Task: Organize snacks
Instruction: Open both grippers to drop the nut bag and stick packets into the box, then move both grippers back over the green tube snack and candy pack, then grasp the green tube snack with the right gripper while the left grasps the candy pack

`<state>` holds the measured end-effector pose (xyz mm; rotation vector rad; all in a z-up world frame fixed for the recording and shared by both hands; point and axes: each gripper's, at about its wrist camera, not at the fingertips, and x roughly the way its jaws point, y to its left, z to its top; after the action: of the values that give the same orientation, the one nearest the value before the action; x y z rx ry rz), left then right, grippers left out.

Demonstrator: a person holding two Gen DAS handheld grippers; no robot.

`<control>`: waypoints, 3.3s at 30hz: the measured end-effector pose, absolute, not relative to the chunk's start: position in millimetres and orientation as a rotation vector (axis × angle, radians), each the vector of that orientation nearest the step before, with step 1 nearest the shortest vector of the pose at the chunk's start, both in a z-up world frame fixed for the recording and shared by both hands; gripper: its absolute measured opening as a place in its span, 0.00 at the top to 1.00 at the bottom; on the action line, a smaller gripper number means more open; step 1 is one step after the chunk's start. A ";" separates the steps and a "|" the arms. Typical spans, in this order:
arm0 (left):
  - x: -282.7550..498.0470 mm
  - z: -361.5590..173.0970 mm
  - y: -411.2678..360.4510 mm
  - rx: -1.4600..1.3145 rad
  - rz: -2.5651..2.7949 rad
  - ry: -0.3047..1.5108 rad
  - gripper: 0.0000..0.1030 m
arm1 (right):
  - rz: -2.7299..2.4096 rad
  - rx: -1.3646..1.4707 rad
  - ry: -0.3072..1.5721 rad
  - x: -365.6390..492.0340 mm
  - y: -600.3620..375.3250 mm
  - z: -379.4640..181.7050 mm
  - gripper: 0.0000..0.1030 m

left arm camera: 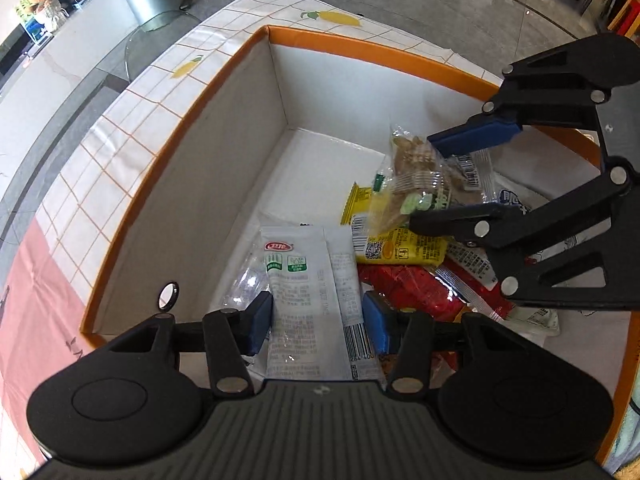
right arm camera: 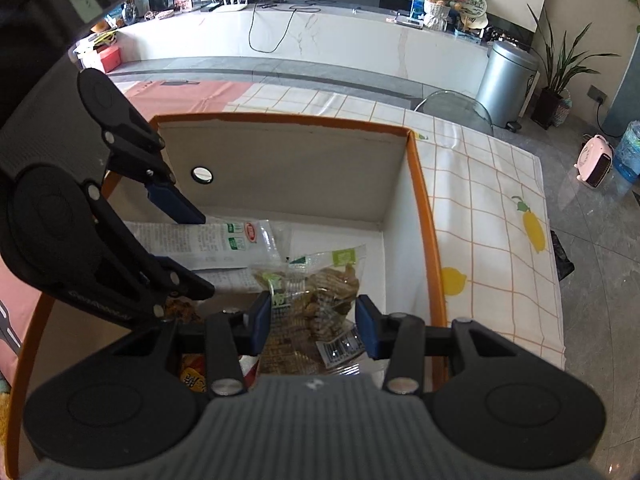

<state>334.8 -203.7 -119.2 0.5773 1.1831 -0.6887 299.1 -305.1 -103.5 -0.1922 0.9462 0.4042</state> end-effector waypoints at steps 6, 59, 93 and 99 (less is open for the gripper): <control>335.9 -119.6 -191.6 0.489 -0.753 1.166 0.41 | 0.421 -0.181 0.935 300.4 -301.4 -104.7 0.59; 197.3 -58.5 160.8 -0.036 -0.177 1.006 0.27 | 0.342 0.040 0.773 225.1 -132.4 -38.0 0.46; 248.7 -118.6 210.8 -0.153 -0.155 1.028 0.26 | 0.547 -0.272 0.929 287.5 19.7 -172.4 0.55; 258.7 -118.1 208.6 -0.149 -0.135 1.009 0.26 | 0.572 -0.243 0.931 281.7 33.2 -170.4 0.69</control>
<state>258.7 208.6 -118.1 -0.1487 1.0090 -0.1346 281.7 33.2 -170.4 -0.2427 0.9308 0.5719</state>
